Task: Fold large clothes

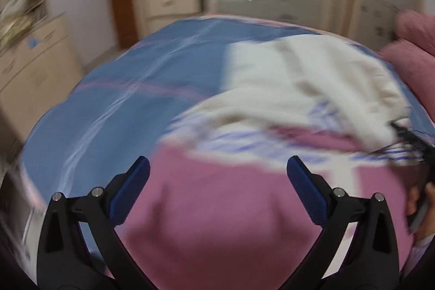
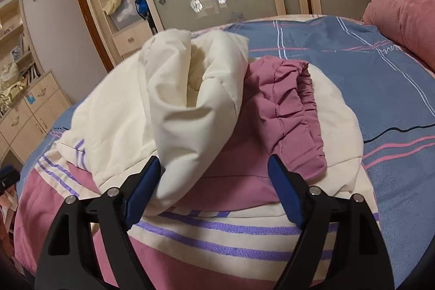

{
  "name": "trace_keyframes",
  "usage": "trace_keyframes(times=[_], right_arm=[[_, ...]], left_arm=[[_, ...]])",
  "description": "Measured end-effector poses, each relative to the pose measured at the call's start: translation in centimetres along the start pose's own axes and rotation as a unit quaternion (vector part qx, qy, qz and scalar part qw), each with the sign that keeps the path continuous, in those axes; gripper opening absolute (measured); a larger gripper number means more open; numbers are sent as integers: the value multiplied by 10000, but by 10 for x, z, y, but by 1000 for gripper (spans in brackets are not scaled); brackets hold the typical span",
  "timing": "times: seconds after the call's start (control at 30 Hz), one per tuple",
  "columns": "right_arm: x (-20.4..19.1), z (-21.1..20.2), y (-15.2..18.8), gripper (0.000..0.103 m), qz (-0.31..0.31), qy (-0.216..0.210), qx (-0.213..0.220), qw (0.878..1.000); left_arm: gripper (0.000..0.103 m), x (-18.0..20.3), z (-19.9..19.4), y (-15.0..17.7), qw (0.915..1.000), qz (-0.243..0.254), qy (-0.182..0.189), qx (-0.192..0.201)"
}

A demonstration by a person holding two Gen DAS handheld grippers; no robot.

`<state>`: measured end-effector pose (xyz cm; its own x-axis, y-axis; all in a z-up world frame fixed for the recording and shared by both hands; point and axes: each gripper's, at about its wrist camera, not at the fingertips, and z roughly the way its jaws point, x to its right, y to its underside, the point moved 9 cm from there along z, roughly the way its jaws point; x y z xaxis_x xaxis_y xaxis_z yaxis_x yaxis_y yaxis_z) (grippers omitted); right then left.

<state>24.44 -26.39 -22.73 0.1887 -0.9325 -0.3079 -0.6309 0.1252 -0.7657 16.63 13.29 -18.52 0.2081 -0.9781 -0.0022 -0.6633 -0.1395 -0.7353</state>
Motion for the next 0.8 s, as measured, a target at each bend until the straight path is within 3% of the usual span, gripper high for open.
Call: trace_keyframes(times=[0.07,0.13,0.3,0.57,0.73,0.8], right_arm=[[1,-9,4,87,65,29,44,10000],[3,-22,11,101,129,179,106,9997],[10,-71,50,101,374,534,155,9978],[43,-126,110,101,1073,1148,-157,9874],[55,-154,126,101,969,1727,-297,9797],[67,-159,137,101,1055,1846,-490,9759]], left_arm=[[101,-55,-2,26,9988,-379,-133,-266],[101,-83,-4,44,9971,-603,-65,-457],[101,-120,-15,87,9955,-578,178,-733],[101,-81,-15,118,9919,30,859,-940],[101,-45,-26,136,9797,448,1570,-1161],[101,-33,-28,139,9783,652,1607,-1134]])
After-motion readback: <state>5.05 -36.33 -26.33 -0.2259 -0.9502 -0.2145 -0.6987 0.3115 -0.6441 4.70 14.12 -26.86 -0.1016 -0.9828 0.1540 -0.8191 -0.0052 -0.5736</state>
